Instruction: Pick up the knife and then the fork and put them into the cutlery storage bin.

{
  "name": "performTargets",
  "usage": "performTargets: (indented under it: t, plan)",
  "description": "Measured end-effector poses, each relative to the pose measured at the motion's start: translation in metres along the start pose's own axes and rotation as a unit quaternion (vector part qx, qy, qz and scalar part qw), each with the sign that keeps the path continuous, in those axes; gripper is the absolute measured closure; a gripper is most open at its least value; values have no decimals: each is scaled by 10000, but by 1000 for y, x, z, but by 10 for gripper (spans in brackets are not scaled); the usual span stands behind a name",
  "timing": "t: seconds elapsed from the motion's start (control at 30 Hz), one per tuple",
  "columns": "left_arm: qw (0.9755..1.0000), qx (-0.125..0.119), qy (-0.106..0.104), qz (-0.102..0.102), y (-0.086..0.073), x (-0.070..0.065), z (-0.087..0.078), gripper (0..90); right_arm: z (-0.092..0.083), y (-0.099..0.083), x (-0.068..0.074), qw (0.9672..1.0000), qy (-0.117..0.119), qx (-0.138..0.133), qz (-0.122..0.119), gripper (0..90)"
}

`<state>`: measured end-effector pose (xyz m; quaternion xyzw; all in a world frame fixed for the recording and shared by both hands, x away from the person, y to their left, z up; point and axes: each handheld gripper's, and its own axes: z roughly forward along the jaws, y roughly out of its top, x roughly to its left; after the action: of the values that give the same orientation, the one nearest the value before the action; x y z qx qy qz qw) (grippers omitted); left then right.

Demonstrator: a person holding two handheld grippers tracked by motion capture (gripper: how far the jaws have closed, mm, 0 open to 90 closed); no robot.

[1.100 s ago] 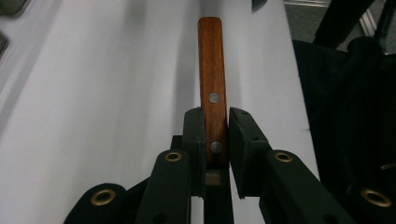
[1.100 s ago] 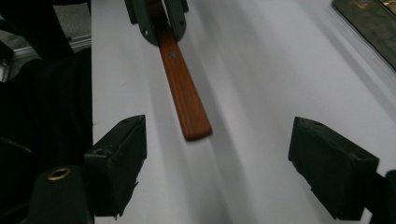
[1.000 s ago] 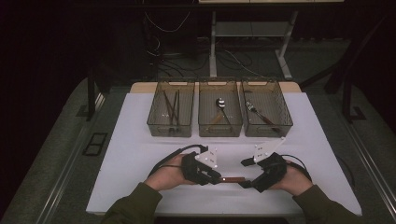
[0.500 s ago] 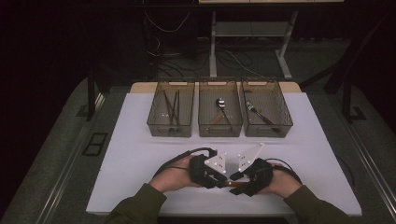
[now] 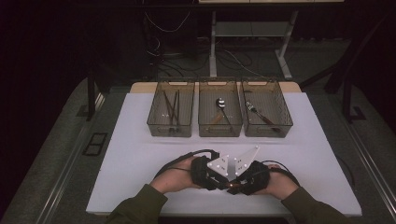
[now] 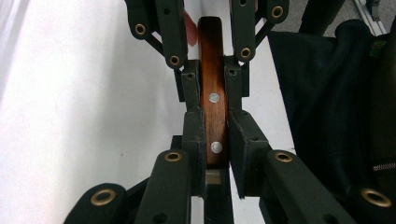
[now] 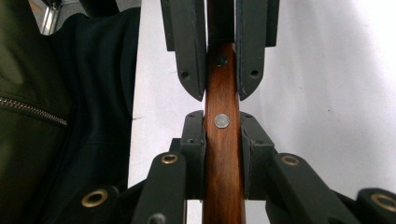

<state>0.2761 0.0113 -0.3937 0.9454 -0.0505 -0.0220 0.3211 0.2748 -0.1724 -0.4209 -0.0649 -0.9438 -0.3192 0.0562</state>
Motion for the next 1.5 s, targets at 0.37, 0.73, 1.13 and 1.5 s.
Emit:
performTargets:
  t: [0.37,0.73,1.13,1.5]
  plan:
    - [9997,-206,130,-52,-5,3,-2,623,-1,-3,0,10000,-20,21,20,757]
    - [9868,-1027,730,-1019,-47,4,-38,339,-13,-13,-9,9996,-209,-121,135,756]
    - [9606,-1296,1638,-1835,-90,-3,-56,157,-33,-32,-24,9956,-687,-247,595,755]
    - [9334,-1709,2090,-2365,-124,-16,-59,29,-51,-47,-34,9890,-982,-420,1028,755]
